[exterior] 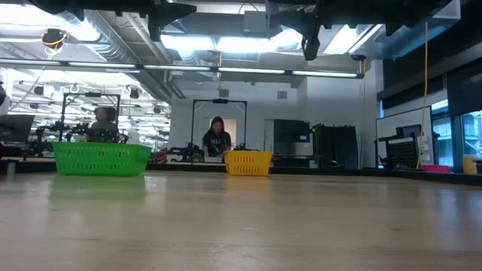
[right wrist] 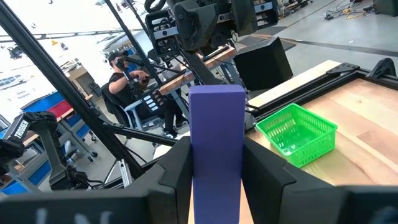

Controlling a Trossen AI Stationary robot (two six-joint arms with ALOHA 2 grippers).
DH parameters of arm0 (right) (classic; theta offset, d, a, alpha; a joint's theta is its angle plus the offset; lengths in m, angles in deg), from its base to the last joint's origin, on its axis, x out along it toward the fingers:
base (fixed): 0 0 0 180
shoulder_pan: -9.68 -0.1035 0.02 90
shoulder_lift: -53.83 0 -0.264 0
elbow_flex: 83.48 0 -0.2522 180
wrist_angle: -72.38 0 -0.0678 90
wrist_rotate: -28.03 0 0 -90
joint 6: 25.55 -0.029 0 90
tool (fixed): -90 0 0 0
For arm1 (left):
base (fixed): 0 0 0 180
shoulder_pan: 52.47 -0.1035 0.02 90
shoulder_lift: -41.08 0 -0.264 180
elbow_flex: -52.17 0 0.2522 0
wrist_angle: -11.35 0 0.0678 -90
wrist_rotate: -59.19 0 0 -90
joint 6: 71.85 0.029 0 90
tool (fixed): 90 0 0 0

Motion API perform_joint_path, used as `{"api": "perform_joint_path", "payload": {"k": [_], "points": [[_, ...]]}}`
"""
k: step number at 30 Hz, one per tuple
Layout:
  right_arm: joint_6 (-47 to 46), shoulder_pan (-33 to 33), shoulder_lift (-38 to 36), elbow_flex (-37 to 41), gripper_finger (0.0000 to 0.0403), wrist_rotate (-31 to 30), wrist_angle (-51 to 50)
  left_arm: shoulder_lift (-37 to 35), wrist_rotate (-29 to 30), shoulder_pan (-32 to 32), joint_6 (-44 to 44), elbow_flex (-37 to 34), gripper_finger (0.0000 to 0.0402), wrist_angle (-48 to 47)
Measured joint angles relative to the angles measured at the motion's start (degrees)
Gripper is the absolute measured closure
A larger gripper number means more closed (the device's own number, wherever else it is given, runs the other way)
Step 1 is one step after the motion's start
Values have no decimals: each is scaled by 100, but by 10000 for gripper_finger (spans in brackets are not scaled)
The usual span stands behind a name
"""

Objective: Sort & place blocks by color
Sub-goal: Put the top right violet block into the green bin

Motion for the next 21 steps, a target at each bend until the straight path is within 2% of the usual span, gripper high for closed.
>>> {"api": "perform_joint_path", "payload": {"k": [21], "points": [[47, 0, 0, 0, 294, 2, 1, 0, 2, -1, 3, 0, 239, 2]]}}
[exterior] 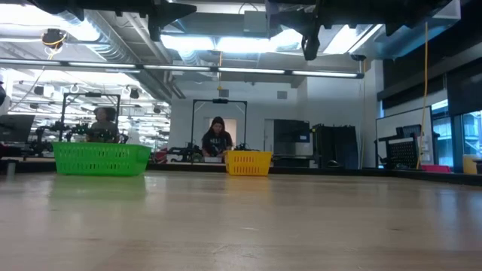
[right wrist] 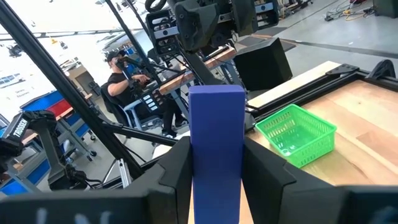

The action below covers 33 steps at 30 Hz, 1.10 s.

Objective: Sort & place blocks by color
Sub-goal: Put the top right violet block into the green bin

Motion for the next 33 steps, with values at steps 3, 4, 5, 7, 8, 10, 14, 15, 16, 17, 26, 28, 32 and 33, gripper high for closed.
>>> {"api": "perform_joint_path", "payload": {"k": [3, 4, 5, 7, 8, 10, 14, 15, 16, 17, 26, 28, 32, 33], "points": [[101, 0, 0, 0, 294, 0, 1, 2, -2, -1, -1, 0, 239, 0], [133, 0, 0, 0, 294, 0, 0, 1, 0, 0, -1, 0, 239, 0], [195, 0, 0, 0, 294, 0, 1, 1, 0, 1, -1, 0, 239, 0], [264, 0, 0, 0, 294, 0, 1, 2, 0, 1, -1, 0, 239, 0], [270, 0, 0, 0, 294, 0, -1, 0, 0, 1, -1, 0, 239, 0], [292, 0, 0, 0, 294, 0, 1, 1, -1, 0, 0, 0, 239, 0], [423, 0, 1, 0, 294, 0, 1, 2, 0, 1, -1, 0, 239, 0], [426, 0, 0, 0, 294, 0, 1, 2, 0, 1, -1, 0, 239, 0], [430, 0, 2, 0, 294, 0, 1, 2, -1, 0, -1, 0, 239, 0], [453, 0, 2, 0, 294, 0, 1, 2, 0, -1, -1, 0, 239, 0], [554, 0, 2, 0, 294, 3, 1, 2, 0, 1, -1, 0, 239, 0], [554, 0, 2, 0, 294, 4, 1, 2, 0, 1, -1, 0, 239, 0], [554, 0, 1, 0, 294, 4, 1, 2, 0, -1, -1, 0, 239, 0], [554, 0, 2, 0, 294, 4, 1, 2, -1, -1, -1, 0, 239, 0]]}}
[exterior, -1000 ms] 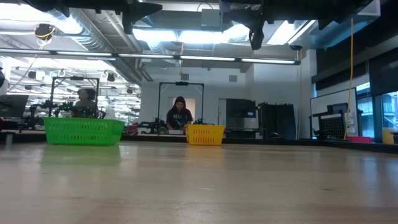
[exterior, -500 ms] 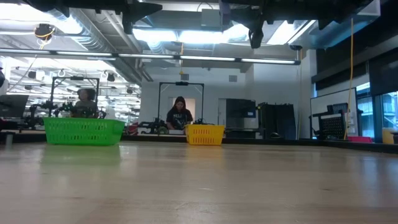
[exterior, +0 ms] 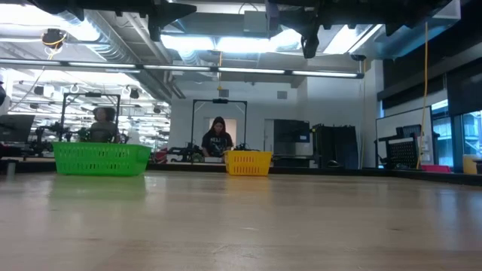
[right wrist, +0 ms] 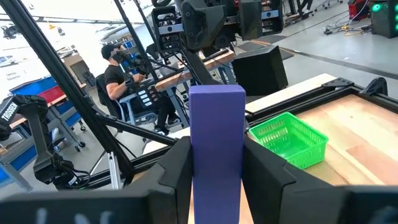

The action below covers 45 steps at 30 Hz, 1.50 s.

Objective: Sort & place blocks by color
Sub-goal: Put the top right violet block into the green bin

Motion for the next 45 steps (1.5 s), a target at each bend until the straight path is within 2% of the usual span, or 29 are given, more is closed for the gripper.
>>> {"api": "perform_joint_path", "payload": {"k": [18, 20, 25, 30, 33, 40, 45], "points": [[-22, 0, 0, 0, 294, 2, 0, 0, 37, 0, -44, 0, 239, 7], [-16, 0, 0, 0, 294, 2, 0, 34, -96, 6, -148, 0, 239, 74], [7, 0, 0, 0, 294, 0, 0, 504, -301, 253, -282, 210, 235, 245], [268, -6, 11, -360, 294, 0, -557, 1180, -312, 547, -88, 638, 199, 230], [473, -7, 11, -616, 294, 0, -882, 1451, -255, 656, -354, 795, 181, 240], [770, -7, 4, -916, 294, 0, -1108, 1628, -285, 950, -499, 811, 175, 264], [766, -7, 4, -918, 294, 0, -1104, 1628, -253, 996, -105, 811, 175, 269]]}}
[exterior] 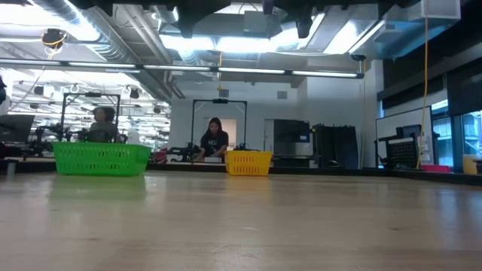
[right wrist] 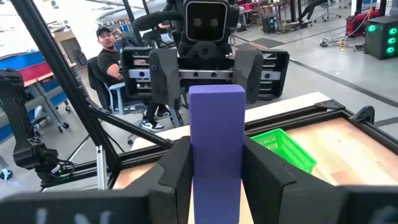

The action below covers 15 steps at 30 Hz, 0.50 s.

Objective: Sort & place blocks by color
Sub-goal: Put the top right violet block into the green bin

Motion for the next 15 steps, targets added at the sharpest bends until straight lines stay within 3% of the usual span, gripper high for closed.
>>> {"api": "perform_joint_path", "payload": {"k": [7, 15], "points": [[-184, 2, 0, -9, 294, 4, 244, 0, 566, 34, 100, 0, 175, -4], [-359, 2, 0, -9, 294, 103, 296, 88, 743, 46, 100, 2, 175, -29]]}}
